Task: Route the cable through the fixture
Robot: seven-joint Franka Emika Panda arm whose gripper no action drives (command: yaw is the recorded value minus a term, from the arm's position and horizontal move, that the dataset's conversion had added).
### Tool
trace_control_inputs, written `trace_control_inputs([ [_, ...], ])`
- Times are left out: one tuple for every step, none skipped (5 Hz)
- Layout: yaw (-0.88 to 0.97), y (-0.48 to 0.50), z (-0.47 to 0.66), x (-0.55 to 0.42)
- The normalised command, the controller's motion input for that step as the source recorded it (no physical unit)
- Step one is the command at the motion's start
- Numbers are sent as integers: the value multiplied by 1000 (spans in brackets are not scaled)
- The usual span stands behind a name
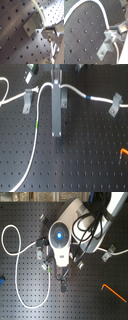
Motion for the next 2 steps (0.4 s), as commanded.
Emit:
trace_control_inputs([
  [43,146,665,3],
  [40,115,730,-6],
])
